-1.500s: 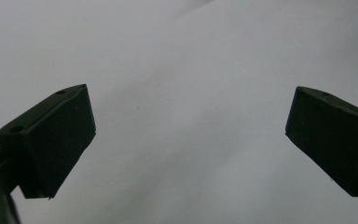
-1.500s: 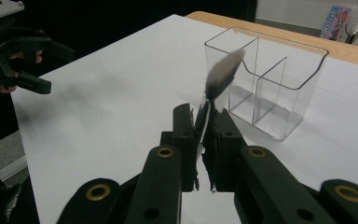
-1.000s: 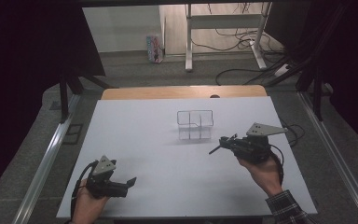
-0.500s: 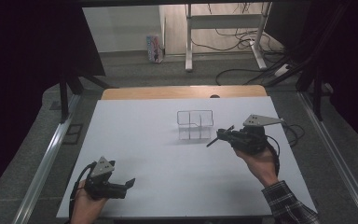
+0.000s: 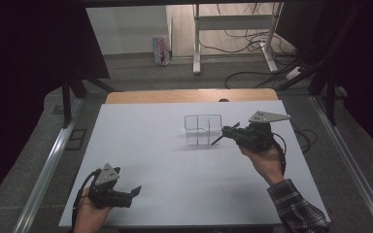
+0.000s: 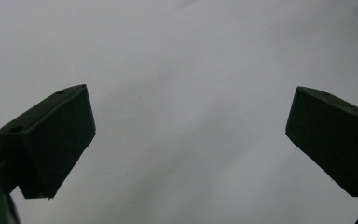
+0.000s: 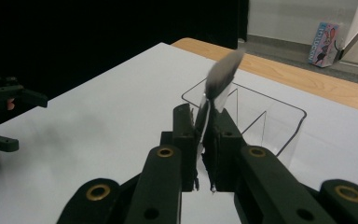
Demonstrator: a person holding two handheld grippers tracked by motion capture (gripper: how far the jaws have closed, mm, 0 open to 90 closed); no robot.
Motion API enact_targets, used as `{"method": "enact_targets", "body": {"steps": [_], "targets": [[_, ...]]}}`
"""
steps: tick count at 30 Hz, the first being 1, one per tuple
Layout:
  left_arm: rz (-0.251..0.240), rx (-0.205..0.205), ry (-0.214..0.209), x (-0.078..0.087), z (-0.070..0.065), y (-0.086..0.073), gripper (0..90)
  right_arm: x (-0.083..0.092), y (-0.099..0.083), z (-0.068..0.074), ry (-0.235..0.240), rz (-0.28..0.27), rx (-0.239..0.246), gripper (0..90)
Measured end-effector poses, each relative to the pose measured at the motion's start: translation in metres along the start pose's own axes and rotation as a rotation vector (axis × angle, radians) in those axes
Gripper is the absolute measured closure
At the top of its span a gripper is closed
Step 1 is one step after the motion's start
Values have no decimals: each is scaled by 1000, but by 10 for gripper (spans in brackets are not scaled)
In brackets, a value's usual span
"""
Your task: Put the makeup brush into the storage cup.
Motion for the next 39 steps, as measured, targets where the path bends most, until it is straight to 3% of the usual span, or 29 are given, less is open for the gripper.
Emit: {"method": "enact_targets", "body": {"steps": [39], "targets": [[4,-23,4,-1,-1,1,17,-36,16,-26,-60,-15,-9,829]]}}
Point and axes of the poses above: each handheld gripper's, and its own axes: x roughly backward along the jaws, y roughly out of its top, z roughly to its left, the point moved 3 cm from there along -x, roughly forward along the jaws, and after that the axes turned 11 degrees about -z, right-handed, at the moved point
